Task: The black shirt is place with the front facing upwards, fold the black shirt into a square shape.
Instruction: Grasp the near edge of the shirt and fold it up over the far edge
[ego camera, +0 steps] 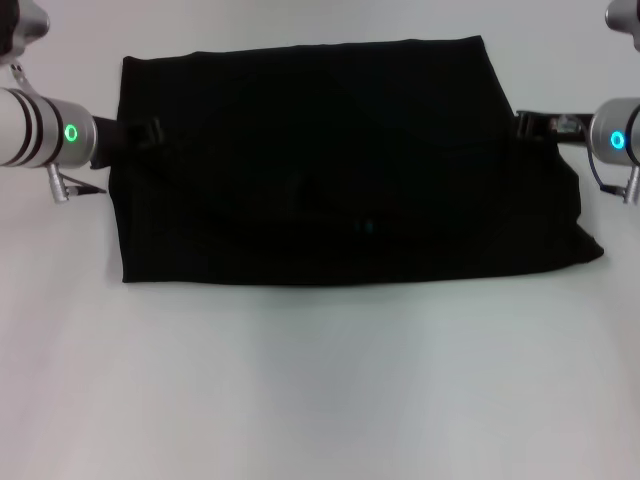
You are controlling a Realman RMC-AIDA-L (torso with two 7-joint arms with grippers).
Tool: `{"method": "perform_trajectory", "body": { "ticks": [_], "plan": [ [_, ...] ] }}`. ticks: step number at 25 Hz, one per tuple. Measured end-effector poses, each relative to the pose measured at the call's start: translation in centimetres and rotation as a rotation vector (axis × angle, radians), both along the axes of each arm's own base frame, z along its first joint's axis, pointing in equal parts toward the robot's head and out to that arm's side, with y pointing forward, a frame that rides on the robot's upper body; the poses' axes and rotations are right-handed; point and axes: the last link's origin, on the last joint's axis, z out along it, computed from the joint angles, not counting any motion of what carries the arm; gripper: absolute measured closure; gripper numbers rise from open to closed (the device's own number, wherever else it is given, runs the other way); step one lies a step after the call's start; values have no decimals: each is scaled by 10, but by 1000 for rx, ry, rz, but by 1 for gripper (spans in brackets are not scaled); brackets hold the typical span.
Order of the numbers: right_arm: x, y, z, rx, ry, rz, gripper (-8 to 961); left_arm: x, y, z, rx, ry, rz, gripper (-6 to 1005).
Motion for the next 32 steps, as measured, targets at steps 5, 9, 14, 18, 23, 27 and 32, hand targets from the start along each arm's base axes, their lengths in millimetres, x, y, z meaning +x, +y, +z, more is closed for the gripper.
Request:
{"method": "perform_trajectory", "body": {
  "ticks": [5, 9, 14, 18, 23, 27, 32],
  "plan": [
    [-15, 11, 4, 46, -42, 41, 904, 5, 7, 9, 45, -4, -11, 908],
    [-29, 20, 5, 66, -102, 91, 902, 9, 11, 12, 70, -8, -14, 907],
    [-43, 26, 1, 73, -133, 128, 899, 12, 12, 5, 78, -1, -20, 904],
    [-44, 23, -7, 38, -166, 145, 896, 14, 10, -3, 59, 22, -48, 903],
    [-38, 18, -15, -22, -226, 165, 894, 16, 6, -14, 20, 51, -86, 901],
    [-33, 19, -8, -22, -244, 157, 834, 20, 3, -19, -20, 64, -103, 899],
    [-33, 18, 27, -26, -141, 145, 735, 17, -8, 0, -44, -24, -63, 711]
  ]
}}
